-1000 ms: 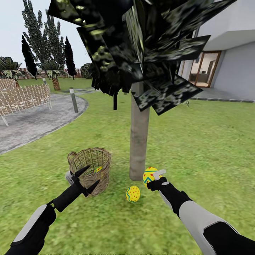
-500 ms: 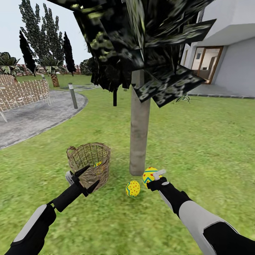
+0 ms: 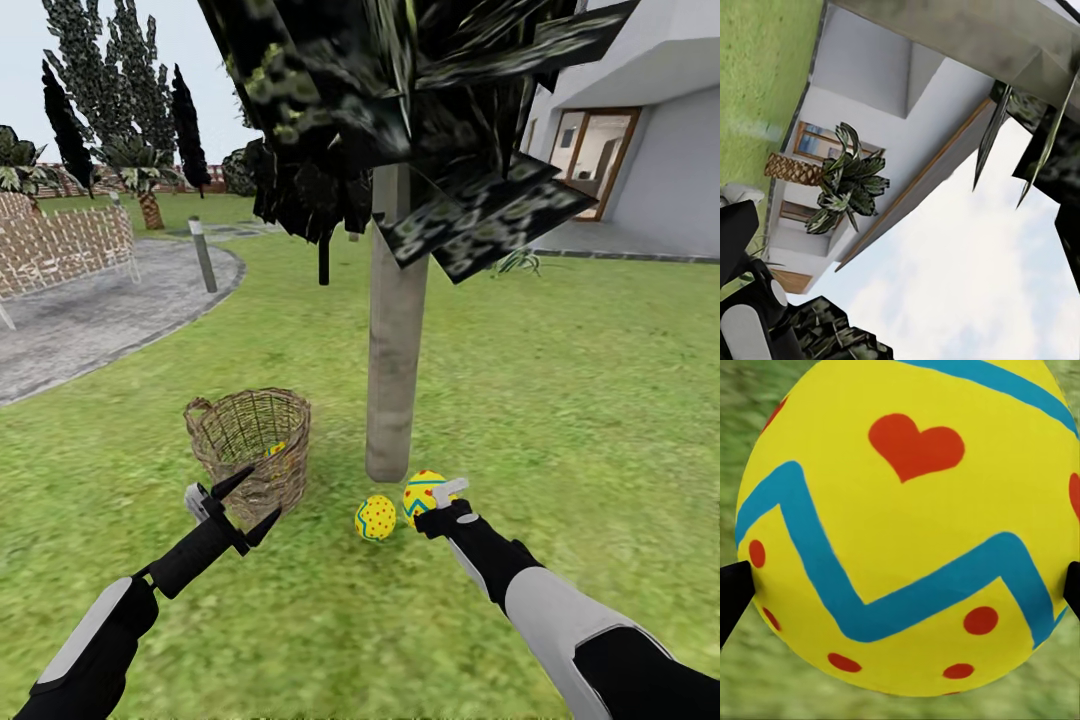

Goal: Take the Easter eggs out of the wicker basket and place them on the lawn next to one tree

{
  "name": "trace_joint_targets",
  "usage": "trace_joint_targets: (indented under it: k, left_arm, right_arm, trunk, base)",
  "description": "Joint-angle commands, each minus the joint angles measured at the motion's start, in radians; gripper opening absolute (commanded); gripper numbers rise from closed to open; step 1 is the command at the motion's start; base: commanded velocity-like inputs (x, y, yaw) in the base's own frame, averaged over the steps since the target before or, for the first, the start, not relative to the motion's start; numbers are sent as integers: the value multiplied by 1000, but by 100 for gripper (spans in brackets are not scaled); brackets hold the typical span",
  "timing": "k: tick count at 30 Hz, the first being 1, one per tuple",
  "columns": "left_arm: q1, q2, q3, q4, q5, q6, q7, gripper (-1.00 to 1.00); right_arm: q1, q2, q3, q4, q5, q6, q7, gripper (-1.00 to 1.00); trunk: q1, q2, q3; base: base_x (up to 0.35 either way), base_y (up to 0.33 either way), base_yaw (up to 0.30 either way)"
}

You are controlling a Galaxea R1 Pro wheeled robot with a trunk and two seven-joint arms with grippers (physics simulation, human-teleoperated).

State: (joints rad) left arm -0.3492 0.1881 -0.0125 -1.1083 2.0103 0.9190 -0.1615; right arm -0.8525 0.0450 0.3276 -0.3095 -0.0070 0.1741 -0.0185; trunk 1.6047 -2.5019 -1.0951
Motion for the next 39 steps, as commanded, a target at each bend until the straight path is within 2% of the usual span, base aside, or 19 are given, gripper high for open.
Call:
trace_joint_targets:
  k: [1, 12, 25, 34, 39]
  left_arm:
    - [-1, 1, -1, 1, -5, 1, -9, 100]
    - [-1, 1, -1, 1, -5, 1, -9, 100]
    - [-1, 1, -1, 2, -5, 1, -9, 100]
    - [-1, 0, -1, 2, -5, 1, -7, 100]
    - [-1, 0, -1, 2, -5, 1, -7, 100]
  right_arm:
    - [-1, 0, 5, -2, -1, 6, -2, -100]
    - [0, 0, 5, -2, -1, 5, -2, -100]
    - [-1, 0, 5, -2, -2, 5, -1, -100]
    - [0, 0, 5, -1, -1, 5, -1, -100]
    - [0, 0, 6, 3, -4, 7, -2, -100]
  trunk:
    - [0, -1, -5]
    - [5, -3, -47]
    - [5, -3, -47]
    - [5, -3, -47]
    - [5, -3, -47]
  base:
    - [0, 0, 0]
    - [0, 0, 0]
    - [0, 0, 0]
    - [272, 0, 0]
    - [30, 0, 0]
